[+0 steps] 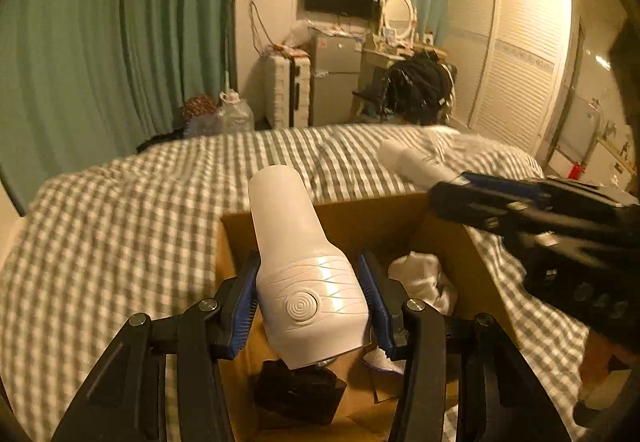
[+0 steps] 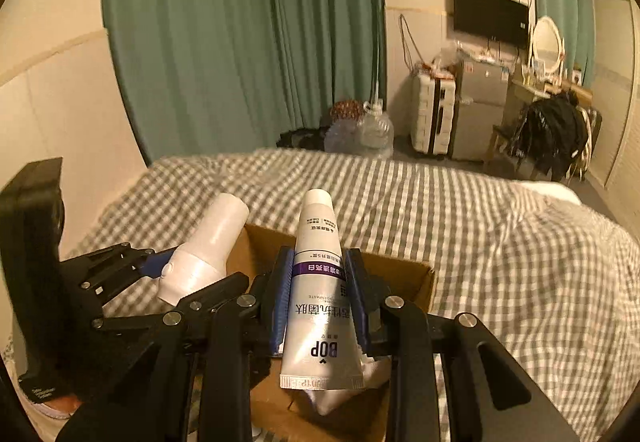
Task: Organize objects
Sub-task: 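Carry the bottle and toothpaste tube into the box and open both grippers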
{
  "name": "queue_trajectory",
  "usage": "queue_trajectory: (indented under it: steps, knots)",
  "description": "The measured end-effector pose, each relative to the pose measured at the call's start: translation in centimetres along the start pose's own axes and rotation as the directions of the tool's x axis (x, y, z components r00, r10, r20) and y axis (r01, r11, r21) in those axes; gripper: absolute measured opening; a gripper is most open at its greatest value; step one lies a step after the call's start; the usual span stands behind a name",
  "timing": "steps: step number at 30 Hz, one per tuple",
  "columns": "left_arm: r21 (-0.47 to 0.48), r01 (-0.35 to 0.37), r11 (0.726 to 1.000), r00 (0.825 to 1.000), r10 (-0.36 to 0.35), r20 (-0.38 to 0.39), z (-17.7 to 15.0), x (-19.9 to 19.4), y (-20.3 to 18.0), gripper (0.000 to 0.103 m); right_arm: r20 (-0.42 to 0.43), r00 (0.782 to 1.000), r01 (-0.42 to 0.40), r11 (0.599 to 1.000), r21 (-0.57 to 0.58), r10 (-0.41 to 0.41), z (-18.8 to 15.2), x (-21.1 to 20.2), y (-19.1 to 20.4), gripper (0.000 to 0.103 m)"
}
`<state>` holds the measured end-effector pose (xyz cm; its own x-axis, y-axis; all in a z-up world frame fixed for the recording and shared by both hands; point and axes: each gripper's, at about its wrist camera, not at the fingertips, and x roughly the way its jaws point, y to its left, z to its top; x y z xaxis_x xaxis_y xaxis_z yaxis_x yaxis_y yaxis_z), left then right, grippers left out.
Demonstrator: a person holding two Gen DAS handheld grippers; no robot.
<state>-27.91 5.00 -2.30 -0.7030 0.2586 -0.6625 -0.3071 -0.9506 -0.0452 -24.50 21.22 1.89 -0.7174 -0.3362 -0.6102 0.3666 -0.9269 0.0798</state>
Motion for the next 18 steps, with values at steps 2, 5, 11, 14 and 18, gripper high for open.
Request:
queue_trajectory:
  steps: [2, 5, 11, 14, 18]
  knots:
    - [0.017, 0.008, 1.0, 1.0, -0.008, -0.026, -0.9, 1.1, -0.1, 0.05, -0.037, 0.999, -0.003, 1.0, 0.008, 0.003, -1.1, 2.1, -0.3, 0.026]
    - [0.06, 0.006, 0.998, 0.997, -0.002, -0.071, -2.2, 2.7, -0.5, 0.05, -0.1, 0.995, -0.006, 1.0, 0.028, 0.009, -2.9, 5.1, -0.8, 0.026]
    - [0.097, 0.012, 0.995, 0.993, 0.0, -0.116, -3.0, 4.2, -1.4, 0.051, -0.16, 0.987, 0.01, 0.999, 0.052, -0.002, -4.3, 7.5, -1.9, 0.026]
    - [0.082, 0.026, 0.996, 0.993, -0.016, -0.118, -3.8, 3.8, -1.2, 0.07, -0.149, 0.989, 0.024, 0.998, 0.064, -0.014, -4.6, 7.2, -2.4, 0.026]
    - [-0.003, 0.027, 1.0, 0.996, -0.027, -0.088, -4.4, 2.4, 0.1, 0.095, -0.125, 0.992, 0.041, 0.995, 0.092, -0.03, -4.4, 6.0, -2.7, 0.054]
